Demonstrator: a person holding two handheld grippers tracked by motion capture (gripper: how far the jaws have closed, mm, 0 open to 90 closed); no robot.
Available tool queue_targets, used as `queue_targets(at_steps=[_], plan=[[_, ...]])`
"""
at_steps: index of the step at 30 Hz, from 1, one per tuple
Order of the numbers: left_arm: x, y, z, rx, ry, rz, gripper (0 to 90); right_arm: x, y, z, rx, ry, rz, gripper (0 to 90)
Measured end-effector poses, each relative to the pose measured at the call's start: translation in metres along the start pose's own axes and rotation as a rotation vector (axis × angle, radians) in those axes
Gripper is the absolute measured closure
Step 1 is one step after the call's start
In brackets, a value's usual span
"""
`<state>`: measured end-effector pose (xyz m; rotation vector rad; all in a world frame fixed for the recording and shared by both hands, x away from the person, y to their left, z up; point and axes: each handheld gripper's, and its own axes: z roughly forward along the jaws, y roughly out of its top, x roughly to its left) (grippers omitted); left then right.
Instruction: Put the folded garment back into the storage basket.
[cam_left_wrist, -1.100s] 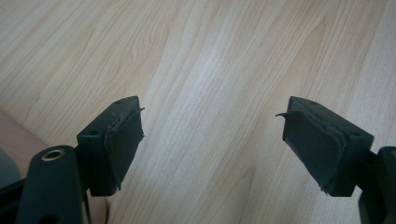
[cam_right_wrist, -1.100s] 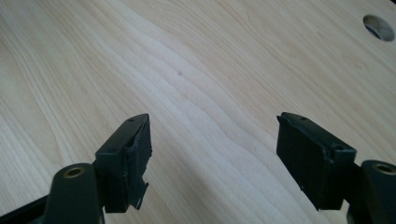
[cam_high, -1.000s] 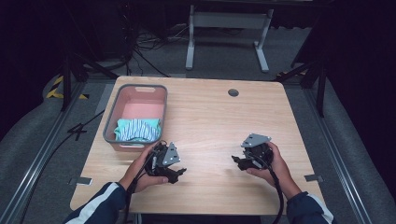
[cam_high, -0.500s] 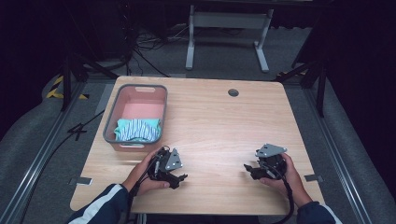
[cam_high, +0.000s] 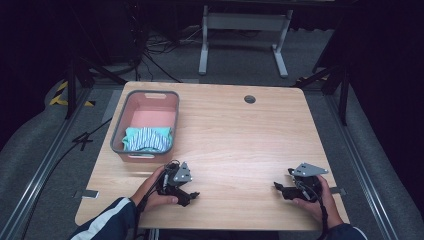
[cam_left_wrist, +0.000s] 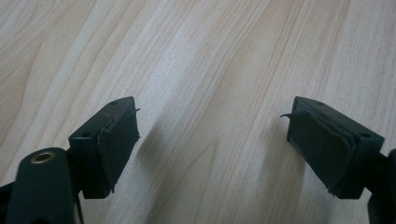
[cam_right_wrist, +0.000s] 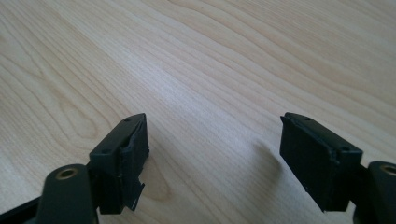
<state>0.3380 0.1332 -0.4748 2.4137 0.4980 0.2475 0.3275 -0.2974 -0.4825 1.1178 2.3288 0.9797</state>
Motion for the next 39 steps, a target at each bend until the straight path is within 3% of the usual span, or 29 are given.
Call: queue_targets(at_steps=[3,4,39], plan=[[0.0034,-0.0069,0.0023,-0.043,-0.032,-0.064,16.2,-0.0057,-0.007,-0.0019,-0.02,0.009,0.053,20.2],[0.0042,-0.0096,0.0027,-0.061,-0.034,-0.06,14.4,-0.0068,-0.0081,-0.0025,-0.019,-0.001,0.055,19.9],[0.0034,-0.0101,0.0025,-0.063,-0.028,-0.068,14.1,-0.0082,-0.0109,-0.0055,-0.019,-0.002,0.061,19.6]])
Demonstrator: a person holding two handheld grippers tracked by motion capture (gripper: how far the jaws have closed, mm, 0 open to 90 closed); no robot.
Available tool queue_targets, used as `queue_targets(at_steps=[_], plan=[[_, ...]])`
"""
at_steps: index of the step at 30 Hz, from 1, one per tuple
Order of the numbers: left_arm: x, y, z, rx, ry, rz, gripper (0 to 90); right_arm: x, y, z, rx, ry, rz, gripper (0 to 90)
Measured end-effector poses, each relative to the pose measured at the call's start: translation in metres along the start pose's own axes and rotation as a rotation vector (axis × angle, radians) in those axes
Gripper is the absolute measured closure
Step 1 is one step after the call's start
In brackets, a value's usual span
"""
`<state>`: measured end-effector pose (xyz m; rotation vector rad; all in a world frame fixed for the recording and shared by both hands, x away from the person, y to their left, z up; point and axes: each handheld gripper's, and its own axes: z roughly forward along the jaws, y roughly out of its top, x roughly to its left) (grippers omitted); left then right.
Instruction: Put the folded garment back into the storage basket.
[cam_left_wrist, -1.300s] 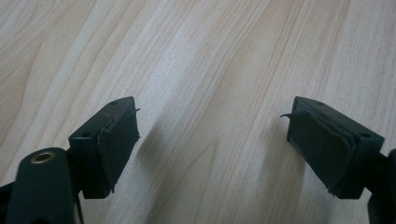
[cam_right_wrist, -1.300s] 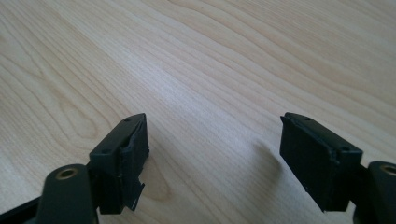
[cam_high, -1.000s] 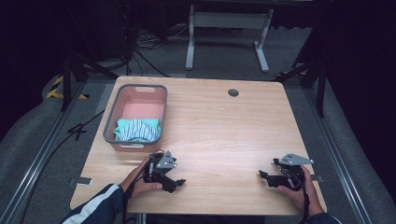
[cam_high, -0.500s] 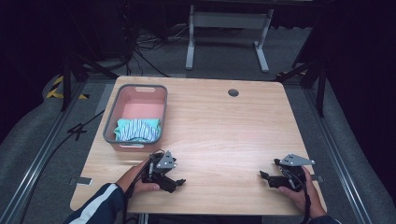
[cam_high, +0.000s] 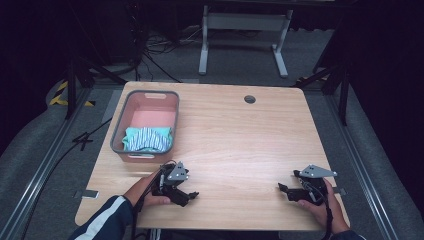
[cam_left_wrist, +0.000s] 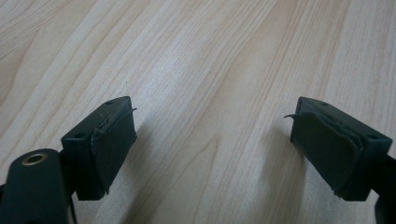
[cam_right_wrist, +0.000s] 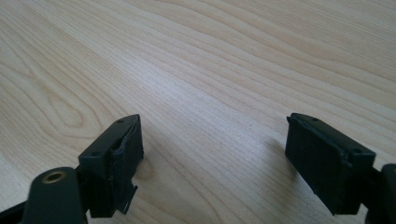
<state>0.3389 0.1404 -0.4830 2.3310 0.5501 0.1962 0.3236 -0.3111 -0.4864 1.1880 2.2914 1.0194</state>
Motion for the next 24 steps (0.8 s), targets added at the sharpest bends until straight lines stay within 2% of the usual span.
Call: queue_targets(at_steps=[24], plan=[[0.0005,0.0006,0.0004,0.003,0.0,0.004,13.5,-0.0011,-0.0007,-0.0008,0.002,0.009,-0.009,19.4]])
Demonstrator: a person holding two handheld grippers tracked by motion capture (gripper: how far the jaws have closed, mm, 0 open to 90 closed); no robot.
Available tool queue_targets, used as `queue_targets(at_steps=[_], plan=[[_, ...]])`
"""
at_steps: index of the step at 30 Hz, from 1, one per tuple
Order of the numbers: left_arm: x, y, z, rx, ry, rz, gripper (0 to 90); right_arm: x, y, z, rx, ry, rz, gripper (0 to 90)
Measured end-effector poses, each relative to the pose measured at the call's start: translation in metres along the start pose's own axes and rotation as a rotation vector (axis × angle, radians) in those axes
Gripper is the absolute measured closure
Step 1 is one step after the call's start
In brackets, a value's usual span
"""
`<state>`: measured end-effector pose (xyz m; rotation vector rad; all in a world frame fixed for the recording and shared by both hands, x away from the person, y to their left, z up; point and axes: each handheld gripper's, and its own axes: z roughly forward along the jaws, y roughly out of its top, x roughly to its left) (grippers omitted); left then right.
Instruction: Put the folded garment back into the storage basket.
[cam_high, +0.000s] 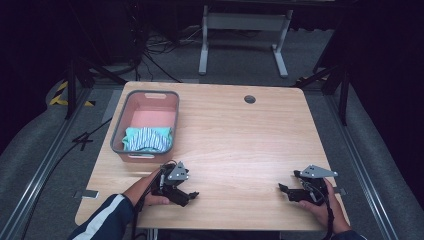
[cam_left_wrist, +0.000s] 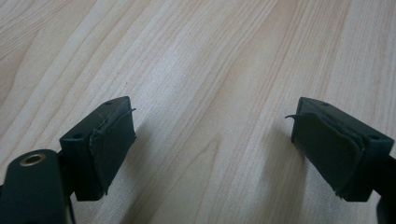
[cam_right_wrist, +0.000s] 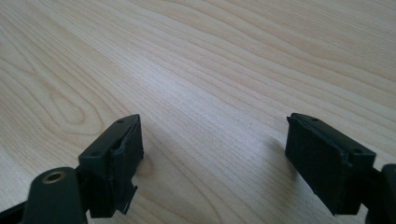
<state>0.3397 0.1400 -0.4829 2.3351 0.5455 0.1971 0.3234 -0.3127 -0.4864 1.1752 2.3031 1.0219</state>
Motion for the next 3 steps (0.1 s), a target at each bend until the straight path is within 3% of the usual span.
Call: queue_targets(at_steps=[3], plan=[[0.0,0.0,-0.0001,0.005,0.004,-0.004,13.1,-0.0012,0.0009,0.0011,0.0,0.005,-0.007,18.3]])
